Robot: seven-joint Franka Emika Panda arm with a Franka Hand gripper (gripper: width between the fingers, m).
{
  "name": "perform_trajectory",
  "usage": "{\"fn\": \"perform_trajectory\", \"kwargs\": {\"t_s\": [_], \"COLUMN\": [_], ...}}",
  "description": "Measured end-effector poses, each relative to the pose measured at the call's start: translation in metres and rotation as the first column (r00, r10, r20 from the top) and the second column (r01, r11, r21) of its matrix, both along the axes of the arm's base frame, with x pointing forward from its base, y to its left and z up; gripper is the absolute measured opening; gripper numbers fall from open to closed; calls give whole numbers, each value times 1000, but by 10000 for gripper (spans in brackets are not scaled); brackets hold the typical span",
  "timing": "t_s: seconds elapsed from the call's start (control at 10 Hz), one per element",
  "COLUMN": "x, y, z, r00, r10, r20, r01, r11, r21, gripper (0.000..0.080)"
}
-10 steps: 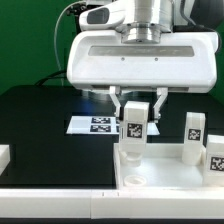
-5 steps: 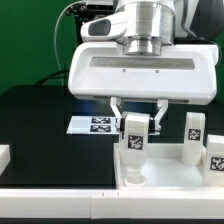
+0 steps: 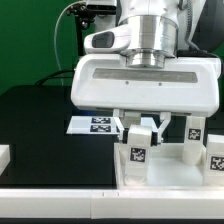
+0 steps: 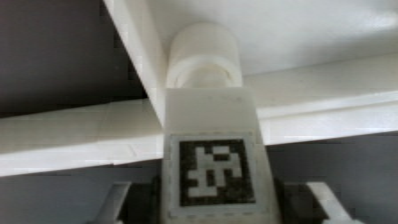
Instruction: Assemble square table
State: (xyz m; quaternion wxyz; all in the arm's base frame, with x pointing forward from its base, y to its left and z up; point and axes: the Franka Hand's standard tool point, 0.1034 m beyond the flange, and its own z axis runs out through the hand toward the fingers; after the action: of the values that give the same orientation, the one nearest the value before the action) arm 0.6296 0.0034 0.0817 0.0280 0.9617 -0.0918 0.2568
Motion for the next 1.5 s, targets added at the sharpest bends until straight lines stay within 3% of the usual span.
{"fn": "perform_trajectory", "kwargs": {"t_s": [0.5, 0.7, 0.8, 0.9, 1.1, 1.3, 1.5], "x": [0, 0, 0, 0, 12, 19, 22], "y": [0, 0, 0, -2, -13, -5, 1], "z": [0, 0, 0, -1, 22, 29, 27], "r00": [999, 999, 999, 1000, 998, 966, 926], "r10": [5, 5, 5, 6, 1, -1, 3], "r20": [34, 34, 34, -3, -69, -257, -377], "r01": [-4, -4, -4, -6, 2, 35, 65], "r11": [1000, 1000, 1000, 1000, 999, 991, 984], "r21": [-13, -13, -13, -4, 38, 128, 167], "gripper": [285, 571, 571, 633, 645, 649, 649]}}
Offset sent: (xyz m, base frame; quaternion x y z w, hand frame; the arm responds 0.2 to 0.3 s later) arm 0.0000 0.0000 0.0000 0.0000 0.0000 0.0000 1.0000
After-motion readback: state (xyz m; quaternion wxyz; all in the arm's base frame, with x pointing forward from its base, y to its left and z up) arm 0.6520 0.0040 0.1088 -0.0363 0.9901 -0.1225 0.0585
